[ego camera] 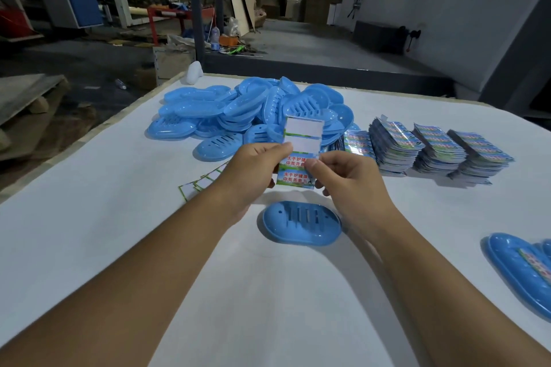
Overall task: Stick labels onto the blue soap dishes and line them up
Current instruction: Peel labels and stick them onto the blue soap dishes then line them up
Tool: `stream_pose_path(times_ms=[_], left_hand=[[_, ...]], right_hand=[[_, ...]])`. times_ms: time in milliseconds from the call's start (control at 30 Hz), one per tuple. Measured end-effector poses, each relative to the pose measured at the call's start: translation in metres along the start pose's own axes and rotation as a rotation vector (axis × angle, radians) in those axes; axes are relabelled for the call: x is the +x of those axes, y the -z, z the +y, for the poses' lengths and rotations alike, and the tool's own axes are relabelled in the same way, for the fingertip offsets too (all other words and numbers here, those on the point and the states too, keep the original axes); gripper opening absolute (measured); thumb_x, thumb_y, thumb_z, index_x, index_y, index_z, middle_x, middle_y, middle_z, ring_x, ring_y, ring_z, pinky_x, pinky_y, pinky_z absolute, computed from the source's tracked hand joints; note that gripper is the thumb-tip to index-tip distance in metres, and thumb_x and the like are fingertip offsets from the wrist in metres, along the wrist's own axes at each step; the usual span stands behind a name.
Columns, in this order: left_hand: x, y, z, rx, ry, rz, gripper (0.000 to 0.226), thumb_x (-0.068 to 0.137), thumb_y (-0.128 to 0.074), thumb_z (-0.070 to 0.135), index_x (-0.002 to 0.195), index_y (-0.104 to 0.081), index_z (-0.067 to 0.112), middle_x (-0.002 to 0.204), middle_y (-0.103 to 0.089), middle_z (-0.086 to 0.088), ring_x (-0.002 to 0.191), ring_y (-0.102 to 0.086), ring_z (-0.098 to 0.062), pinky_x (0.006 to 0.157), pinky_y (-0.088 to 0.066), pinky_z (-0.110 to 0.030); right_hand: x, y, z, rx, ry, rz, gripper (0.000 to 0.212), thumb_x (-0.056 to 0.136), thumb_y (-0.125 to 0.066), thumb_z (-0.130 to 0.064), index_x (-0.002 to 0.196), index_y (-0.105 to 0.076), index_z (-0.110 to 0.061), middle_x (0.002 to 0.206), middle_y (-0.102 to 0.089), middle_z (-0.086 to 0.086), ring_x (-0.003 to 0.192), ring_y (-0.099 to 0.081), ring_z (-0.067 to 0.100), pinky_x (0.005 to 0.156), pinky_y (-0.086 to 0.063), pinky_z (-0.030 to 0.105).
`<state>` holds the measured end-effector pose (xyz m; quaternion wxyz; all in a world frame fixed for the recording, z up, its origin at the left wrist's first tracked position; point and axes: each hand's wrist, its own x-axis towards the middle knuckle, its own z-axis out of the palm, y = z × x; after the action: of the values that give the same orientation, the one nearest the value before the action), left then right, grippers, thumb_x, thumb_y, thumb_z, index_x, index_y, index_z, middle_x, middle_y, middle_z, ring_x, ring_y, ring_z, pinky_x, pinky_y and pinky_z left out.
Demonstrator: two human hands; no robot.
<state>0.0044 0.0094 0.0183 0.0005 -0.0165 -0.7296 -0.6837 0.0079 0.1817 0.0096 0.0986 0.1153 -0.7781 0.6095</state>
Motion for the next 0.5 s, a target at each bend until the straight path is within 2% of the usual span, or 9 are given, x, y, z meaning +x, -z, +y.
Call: stream_pose_path(times_ms=[167, 300, 367, 500], left_hand=[[0.0012, 0.0065, 0.0034, 0.124, -0.044, 0.088, 0.032, 0.095, -0.063, 0.035, 0.069, -0.078, 0.045, 0.078, -0.076, 0.015, 0.068, -0.061, 0.002, 0.067, -0.044, -0.027], [-0.0002, 0.0067, 0.0009, 0.203, -0.089, 0.096, 0.017, 0.091, -0.069, 0.034, 0.077, -0.078, 0.04, 0.079, -0.076, 0.012, 0.068, -0.059, 0.002, 0.066, -0.046, -0.025], [-0.0002, 0.0063, 0.0006, 0.22, -0.1, 0.101, 0.018, 0.091, -0.069, 0.033, 0.076, -0.078, 0.037, 0.077, -0.075, 0.011, 0.067, -0.058, 0.003, 0.065, -0.046, -0.023], [-0.0011, 0.0055, 0.001, 0.229, -0.121, 0.091, 0.025, 0.091, -0.07, 0.028, 0.067, -0.077, 0.026, 0.069, -0.071, 0.008, 0.06, -0.054, 0.005, 0.06, -0.045, -0.017]], right_hand=[[0.0025, 0.0012, -0.0035, 0.093, -0.124, 0.1, 0.021, 0.099, -0.065, -0.02, 0.084, -0.076, -0.011, 0.064, -0.065, -0.002, 0.058, -0.054, 0.005, 0.054, -0.044, 0.019], [0.0012, 0.0022, -0.0052, 0.094, -0.157, 0.102, 0.022, 0.1, -0.063, -0.019, 0.089, -0.074, -0.003, 0.07, -0.062, 0.007, 0.059, -0.05, 0.007, 0.055, -0.042, 0.021], [0.0011, 0.0021, -0.0049, 0.095, -0.171, 0.103, 0.022, 0.1, -0.063, -0.018, 0.09, -0.074, -0.002, 0.072, -0.063, 0.009, 0.057, -0.05, 0.006, 0.054, -0.042, 0.02], [0.0028, 0.0024, -0.0028, 0.118, -0.156, 0.127, 0.013, 0.097, -0.068, -0.017, 0.09, -0.074, -0.008, 0.068, -0.066, 0.0, 0.057, -0.052, 0.005, 0.054, -0.046, 0.021]])
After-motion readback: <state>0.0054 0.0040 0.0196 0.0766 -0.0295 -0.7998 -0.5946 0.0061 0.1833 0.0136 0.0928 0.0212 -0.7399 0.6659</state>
